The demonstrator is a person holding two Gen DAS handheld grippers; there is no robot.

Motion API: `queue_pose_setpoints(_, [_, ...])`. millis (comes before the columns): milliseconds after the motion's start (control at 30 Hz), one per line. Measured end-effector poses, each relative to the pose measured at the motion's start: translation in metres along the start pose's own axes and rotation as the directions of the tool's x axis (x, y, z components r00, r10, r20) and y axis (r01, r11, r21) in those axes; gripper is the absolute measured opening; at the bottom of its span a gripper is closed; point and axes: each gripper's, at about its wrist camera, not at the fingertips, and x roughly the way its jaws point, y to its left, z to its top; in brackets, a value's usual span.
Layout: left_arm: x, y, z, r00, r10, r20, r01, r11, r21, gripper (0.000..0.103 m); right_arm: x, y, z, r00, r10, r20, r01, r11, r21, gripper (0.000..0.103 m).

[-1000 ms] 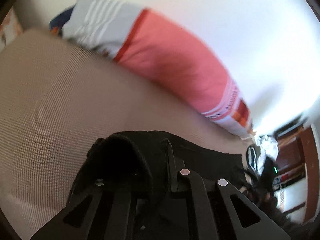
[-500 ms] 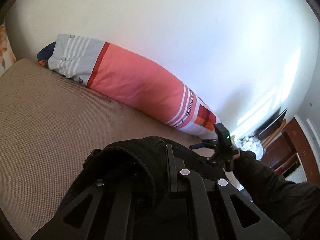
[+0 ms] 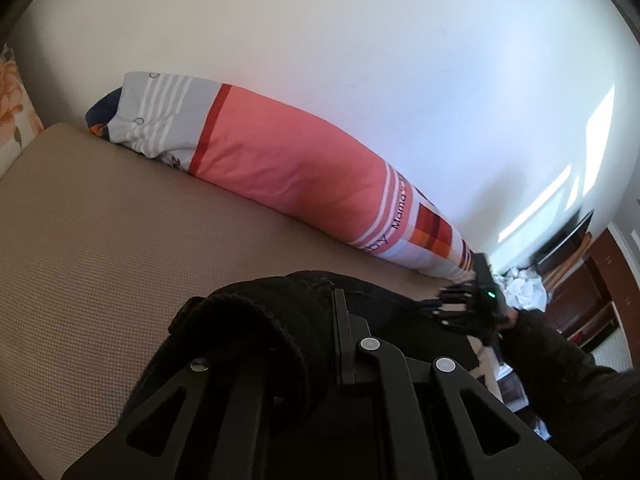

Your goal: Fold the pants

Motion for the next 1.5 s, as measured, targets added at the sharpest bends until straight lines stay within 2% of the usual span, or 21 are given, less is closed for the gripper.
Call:
queue_pose_setpoints(33, [-0.001, 0.000, 0.001, 1.000, 0.014, 0.001, -0.014, 1.000, 0.008, 0.007, -0.008, 0.010, -0.001, 0.998, -0.062, 0.018, 0.062, 0.998, 0.015, 0.007])
queue_pose_setpoints(133, [-0.007, 0.000, -0.001, 1.000, 0.021, -0.009, -0.021, 1.000, 0.006, 0.008, -0.034, 0.040, -0.008, 0.982, -0.178, 0.057, 0.176, 0.983, 0.047, 0.007])
queue_pose_setpoints(200, [-0.017, -0.004, -0.006, 1.000, 0.016, -0.017, -0.016, 1.000, 0.013, 0.008, -0.055, 0.058, -0.017, 0.970, -0.229, 0.080, 0.225, 0.973, 0.060, 0.006])
queue_pose_setpoints(333, [-0.045, -0.017, -0.025, 0.999, -0.014, -0.031, 0.015, 0.999, 0.047, 0.009, -0.101, 0.085, -0.049, 0.957, -0.265, 0.116, 0.254, 0.962, 0.106, 0.006])
queue_pose_setpoints(433, [-0.066, -0.024, -0.049, 0.998, -0.026, -0.062, 0.031, 0.997, 0.071, 0.010, -0.128, 0.116, -0.078, 0.956, -0.265, 0.127, 0.248, 0.960, 0.132, 0.006])
queue_pose_setpoints(533, [-0.085, -0.025, -0.079, 0.994, -0.038, -0.103, 0.045, 0.997, 0.066, 0.011, -0.145, 0.148, -0.111, 0.965, -0.229, 0.124, 0.208, 0.965, 0.162, 0.006])
queue_pose_setpoints(633, [-0.095, -0.017, -0.113, 0.987, -0.012, -0.162, 0.020, 0.999, 0.049, 0.012, -0.148, 0.186, -0.146, 0.978, -0.175, 0.112, 0.153, 0.971, 0.186, 0.006])
queue_pose_setpoints(800, [-0.094, 0.006, -0.166, 0.961, 0.052, -0.273, -0.050, 0.999, 0.015, 0.015, -0.120, 0.221, -0.180, 0.996, -0.070, 0.049, 0.056, 0.969, 0.241, 0.006])
queue_pose_setpoints(933, [-0.092, 0.017, -0.192, 0.931, 0.133, -0.340, -0.126, 0.991, 0.043, 0.024, -0.084, 0.232, -0.199, 0.999, -0.048, 0.003, 0.045, 0.957, 0.288, 0.006])
queue_pose_setpoints(1067, [-0.109, 0.013, -0.198, 0.922, 0.175, -0.346, -0.168, 0.984, 0.051, 0.028, -0.077, 0.234, -0.198, 0.998, -0.065, 0.007, 0.060, 0.953, 0.297, 0.007])
queue_pose_setpoints(1100, [-0.116, 0.009, -0.200, 0.918, 0.196, -0.344, -0.183, 0.981, 0.070, 0.030, -0.077, 0.234, -0.198, 0.998, -0.061, 0.006, 0.057, 0.951, 0.302, 0.008])
queue_pose_setpoints(1200, [-0.133, 0.004, -0.202, 0.904, 0.273, -0.329, -0.256, 0.962, 0.095, 0.053, -0.077, 0.233, -0.198, 0.998, -0.061, 0.013, 0.055, 0.950, 0.308, 0.008])
queue_pose_setpoints(1233, [-0.141, 0.004, -0.204, 0.904, 0.285, -0.318, -0.272, 0.958, 0.087, 0.053, -0.078, 0.235, -0.199, 0.998, -0.065, 0.014, 0.058, 0.950, 0.307, 0.008])
queue_pose_setpoints(1300, [-0.154, 0.008, -0.205, 0.916, 0.262, -0.304, -0.275, 0.961, 0.000, 0.053, -0.078, 0.235, -0.199, 0.997, -0.069, 0.016, 0.061, 0.949, 0.311, 0.008])
queue_pose_setpoints(1333, [-0.161, 0.009, -0.206, 0.933, 0.204, -0.297, -0.237, 0.968, -0.080, 0.053, -0.075, 0.231, -0.198, 0.997, -0.071, 0.021, 0.061, 0.948, 0.312, 0.008])
queue_pose_setpoints(1400, [-0.169, 0.005, -0.209, 0.953, 0.135, -0.273, -0.182, 0.971, -0.154, 0.053, -0.074, 0.229, -0.198, 0.997, -0.072, 0.030, 0.059, 0.947, 0.314, 0.008])
queue_pose_setpoints(1500, [-0.165, -0.005, -0.212, 0.961, 0.092, -0.262, -0.152, 0.963, -0.221, 0.053, -0.076, 0.231, -0.201, 0.997, -0.074, 0.039, 0.057, 0.947, 0.316, 0.009])
